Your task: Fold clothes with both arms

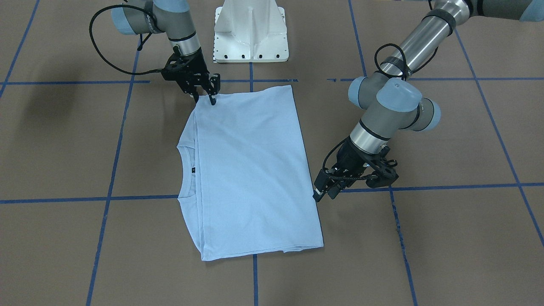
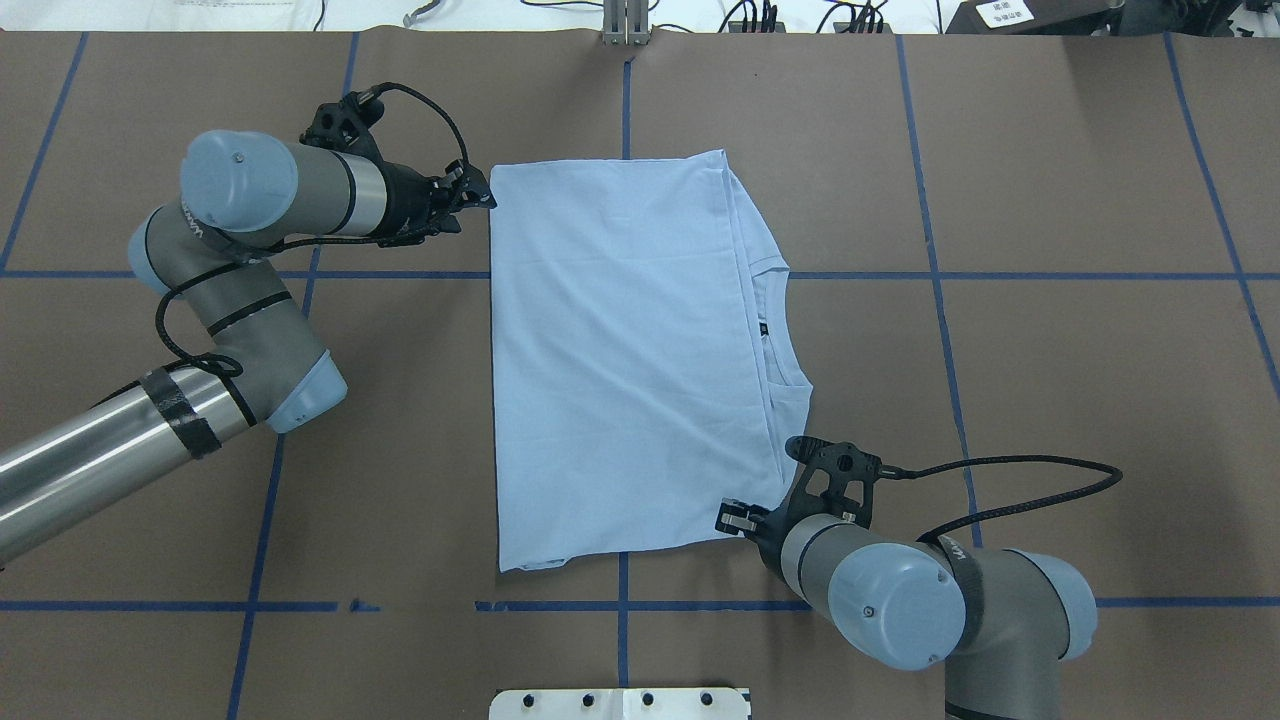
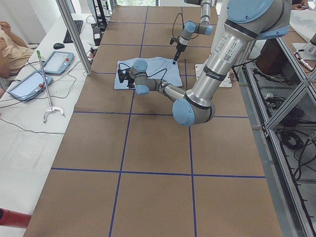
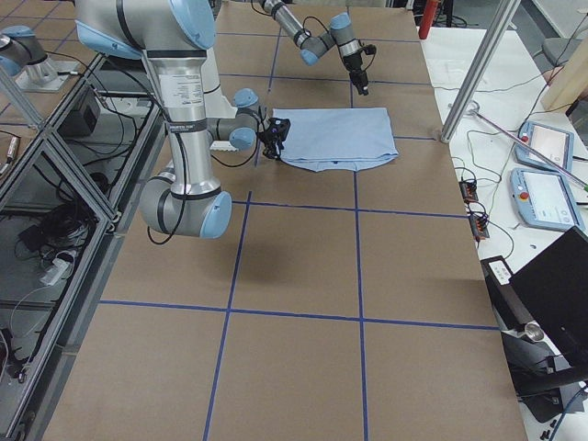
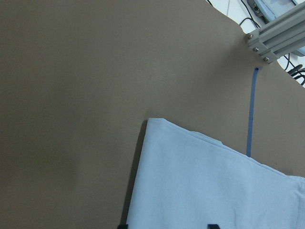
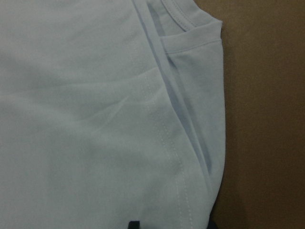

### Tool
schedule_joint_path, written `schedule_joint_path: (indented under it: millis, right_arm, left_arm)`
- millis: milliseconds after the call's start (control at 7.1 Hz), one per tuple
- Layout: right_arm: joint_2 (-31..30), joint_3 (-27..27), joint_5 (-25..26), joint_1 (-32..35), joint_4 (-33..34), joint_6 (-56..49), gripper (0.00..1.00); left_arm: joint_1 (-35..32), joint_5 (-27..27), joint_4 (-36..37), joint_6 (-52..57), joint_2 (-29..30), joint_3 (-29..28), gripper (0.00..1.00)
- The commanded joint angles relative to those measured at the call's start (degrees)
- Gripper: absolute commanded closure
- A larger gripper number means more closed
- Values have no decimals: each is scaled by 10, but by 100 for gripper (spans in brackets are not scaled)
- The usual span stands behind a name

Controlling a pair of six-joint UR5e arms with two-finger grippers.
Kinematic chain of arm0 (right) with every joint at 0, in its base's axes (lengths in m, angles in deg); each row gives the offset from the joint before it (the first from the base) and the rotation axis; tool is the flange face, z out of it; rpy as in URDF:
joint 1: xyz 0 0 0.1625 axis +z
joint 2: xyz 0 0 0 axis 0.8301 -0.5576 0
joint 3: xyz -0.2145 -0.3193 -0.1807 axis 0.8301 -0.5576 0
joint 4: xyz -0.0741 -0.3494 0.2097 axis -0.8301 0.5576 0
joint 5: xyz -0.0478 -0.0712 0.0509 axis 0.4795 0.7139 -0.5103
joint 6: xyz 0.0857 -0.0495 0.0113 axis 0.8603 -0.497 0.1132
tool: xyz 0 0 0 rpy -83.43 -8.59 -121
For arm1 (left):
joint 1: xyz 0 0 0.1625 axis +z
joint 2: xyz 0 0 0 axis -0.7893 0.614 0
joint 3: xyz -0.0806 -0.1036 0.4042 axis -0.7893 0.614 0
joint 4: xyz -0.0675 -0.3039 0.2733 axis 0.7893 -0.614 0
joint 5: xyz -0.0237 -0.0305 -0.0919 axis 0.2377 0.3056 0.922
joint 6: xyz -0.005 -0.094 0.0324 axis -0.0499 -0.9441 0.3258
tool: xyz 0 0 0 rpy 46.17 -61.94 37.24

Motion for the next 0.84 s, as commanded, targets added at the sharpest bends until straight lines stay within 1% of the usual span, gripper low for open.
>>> schedule_joint_path:
  millis: [0,141,282,563,704]
  right_arm:
    - [0,3,1,2,1,0,100]
    - [0,14,0,7,9,0,100]
    - [1,22,1,5,41,0,100]
    - [2,26,1,5,43,1,100]
    - [5,37,1,6,44,5,100]
  left_arm:
    - [0,0,0,-1,-1,0,37]
    - [0,0,0,0,-1,0,37]
    - [0,0,0,-1,0,0,37]
    - [0,0,0,-1,0,1,37]
    - [0,3,1,-17,-4,25,37]
